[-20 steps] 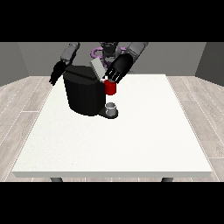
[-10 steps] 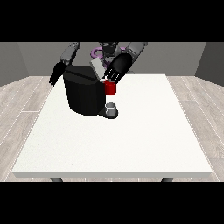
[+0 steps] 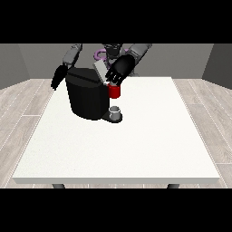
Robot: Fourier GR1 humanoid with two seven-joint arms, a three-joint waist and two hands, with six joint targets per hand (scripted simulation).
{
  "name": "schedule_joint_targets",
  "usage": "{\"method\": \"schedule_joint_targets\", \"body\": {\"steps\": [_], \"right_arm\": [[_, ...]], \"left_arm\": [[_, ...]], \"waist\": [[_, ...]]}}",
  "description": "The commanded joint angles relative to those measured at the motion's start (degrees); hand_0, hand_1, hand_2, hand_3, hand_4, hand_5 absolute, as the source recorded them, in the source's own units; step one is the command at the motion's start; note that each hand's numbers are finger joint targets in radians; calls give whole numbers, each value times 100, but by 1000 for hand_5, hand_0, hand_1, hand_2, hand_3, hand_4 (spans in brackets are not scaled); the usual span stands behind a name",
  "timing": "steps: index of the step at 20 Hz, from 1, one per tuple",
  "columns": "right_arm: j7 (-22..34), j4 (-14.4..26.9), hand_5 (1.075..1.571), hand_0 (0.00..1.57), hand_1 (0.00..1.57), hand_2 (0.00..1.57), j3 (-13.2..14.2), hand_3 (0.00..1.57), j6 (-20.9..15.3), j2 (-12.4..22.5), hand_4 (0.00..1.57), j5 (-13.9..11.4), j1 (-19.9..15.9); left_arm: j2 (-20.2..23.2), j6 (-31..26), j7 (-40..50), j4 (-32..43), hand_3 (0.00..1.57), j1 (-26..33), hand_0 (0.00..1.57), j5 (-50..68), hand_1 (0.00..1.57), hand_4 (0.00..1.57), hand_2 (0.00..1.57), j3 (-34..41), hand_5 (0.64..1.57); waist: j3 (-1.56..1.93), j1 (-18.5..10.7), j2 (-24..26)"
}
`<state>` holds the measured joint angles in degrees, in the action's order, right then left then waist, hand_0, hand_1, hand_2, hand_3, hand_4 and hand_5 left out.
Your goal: Insert the coffee pod into the coffee machine and close the lid
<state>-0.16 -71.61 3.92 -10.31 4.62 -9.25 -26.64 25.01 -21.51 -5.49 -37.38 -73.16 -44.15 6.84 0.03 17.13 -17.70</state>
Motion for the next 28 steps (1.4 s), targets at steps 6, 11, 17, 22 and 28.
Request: {"method": "schedule_joint_targets", "body": {"steps": [6,11,17,22,28], "right_arm": [[-76,-133,1571,0,0,0,83,0,28,111,0,42,68],[-77,-100,1571,0,0,0,134,0,145,225,0,90,-8],[262,-436,1571,0,0,0,-178,0,43,8,42,-87,1],[-74,-228,1571,0,0,0,-140,0,-64,-43,144,-125,12],[-162,-150,1571,0,0,0,-75,0,-26,78,218,-137,-220]], "left_arm": [[213,490,-587,-59,1068,352,1162,-528,1162,0,1190,-405,1571],[118,495,-351,91,1016,149,1115,-453,1115,0,1136,-239,1571],[313,664,-611,229,956,-25,1206,-336,1206,0,1179,26,1571],[211,911,-693,94,971,-31,1212,-436,1212,0,1186,-40,1571],[508,745,-834,71,841,-348,1144,-563,1144,0,1115,-83,1571]], "waist": [[-2,-44,-140],[0,125,-269],[-3,320,-250],[-1,220,-445],[0,281,-582]]}}
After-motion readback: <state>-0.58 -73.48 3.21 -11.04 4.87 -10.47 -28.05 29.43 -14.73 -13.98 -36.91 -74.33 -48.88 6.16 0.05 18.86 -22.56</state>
